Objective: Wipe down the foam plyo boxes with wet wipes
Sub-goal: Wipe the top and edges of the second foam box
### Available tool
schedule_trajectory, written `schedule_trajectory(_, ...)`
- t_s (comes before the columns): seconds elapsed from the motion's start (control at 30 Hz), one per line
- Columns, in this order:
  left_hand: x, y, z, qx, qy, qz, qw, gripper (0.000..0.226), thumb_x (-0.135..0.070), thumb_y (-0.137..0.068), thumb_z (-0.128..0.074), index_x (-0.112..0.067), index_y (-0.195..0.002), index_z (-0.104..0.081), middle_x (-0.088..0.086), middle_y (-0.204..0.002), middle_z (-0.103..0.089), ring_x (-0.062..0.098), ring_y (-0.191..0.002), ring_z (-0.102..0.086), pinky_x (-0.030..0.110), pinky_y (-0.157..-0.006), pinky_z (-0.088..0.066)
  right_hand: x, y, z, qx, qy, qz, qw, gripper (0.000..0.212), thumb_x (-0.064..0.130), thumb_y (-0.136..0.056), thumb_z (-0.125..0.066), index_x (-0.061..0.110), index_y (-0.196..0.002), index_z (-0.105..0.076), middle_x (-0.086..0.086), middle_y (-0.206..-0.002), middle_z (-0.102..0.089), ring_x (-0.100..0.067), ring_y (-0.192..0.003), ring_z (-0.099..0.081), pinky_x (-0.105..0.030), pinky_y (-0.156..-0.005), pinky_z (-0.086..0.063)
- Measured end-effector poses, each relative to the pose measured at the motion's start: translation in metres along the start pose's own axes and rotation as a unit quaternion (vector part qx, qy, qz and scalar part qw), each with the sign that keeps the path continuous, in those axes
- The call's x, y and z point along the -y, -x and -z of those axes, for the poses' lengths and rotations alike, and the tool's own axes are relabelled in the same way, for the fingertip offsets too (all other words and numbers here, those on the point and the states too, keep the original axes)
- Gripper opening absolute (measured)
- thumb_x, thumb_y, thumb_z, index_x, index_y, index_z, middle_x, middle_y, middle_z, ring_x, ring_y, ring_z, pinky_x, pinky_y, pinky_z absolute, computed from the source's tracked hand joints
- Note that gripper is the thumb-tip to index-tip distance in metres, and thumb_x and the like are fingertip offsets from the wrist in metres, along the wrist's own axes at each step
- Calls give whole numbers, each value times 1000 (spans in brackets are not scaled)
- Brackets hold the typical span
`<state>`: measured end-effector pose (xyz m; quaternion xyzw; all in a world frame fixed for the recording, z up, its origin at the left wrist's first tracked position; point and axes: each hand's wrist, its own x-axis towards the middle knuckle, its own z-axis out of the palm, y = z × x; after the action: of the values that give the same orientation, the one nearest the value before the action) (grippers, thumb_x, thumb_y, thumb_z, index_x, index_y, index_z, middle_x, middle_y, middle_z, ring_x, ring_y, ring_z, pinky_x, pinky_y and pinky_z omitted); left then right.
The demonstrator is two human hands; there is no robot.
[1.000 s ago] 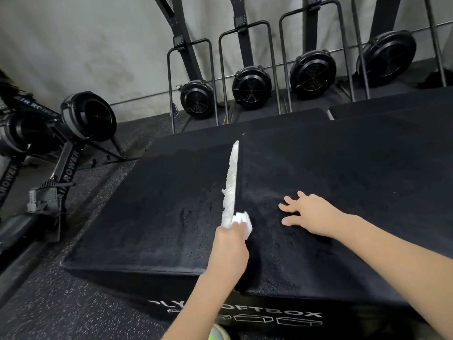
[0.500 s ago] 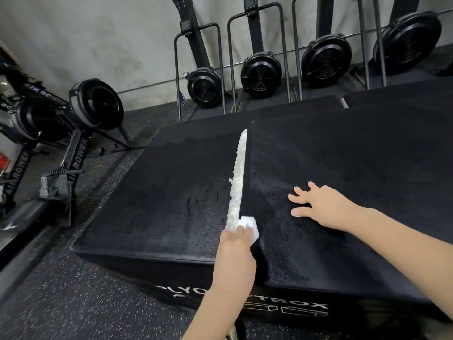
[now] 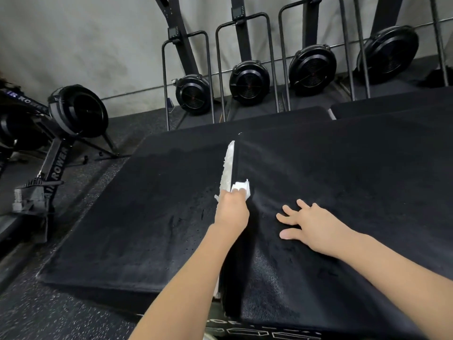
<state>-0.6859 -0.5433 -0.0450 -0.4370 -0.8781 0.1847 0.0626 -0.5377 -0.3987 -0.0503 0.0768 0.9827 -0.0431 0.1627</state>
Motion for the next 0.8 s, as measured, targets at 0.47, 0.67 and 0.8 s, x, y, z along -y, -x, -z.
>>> schedule_trajectory(0.47,1,-17,12,24,3,57,998,26,0,-90,-47,-3,-114,-57,9,-110,-67,24,-103,-63,26,-69,-43,-2,-1,2,12,-26,-1,1000,56,48,-107,-32,33,-158,-17,6,-167,-7,-30,-154,-1,-47,-123,-12)
schedule_trajectory(0.67,-6,19,-1,29,-106,-65,992,17,4,-90,-43,-7,-89,-56,9,-115,-46,24,-107,-49,34,-85,-41,8,9,15,-2,-43,-22,999,58,57,-102,-36,33,-155,-30,9,-161,-29,-26,-149,-22,-41,-119,-24)
schedule_trajectory(0.8,-1,4,1,29,-78,-44,996,22,3,-92,-42,-5,-100,-61,11,-119,-44,25,-110,-47,40,-87,-40,2,-1,42,-111,-59,-62,990,46,63,-96,-45,41,-133,-60,15,-135,-61,-18,-124,-56,-34,-99,-46)
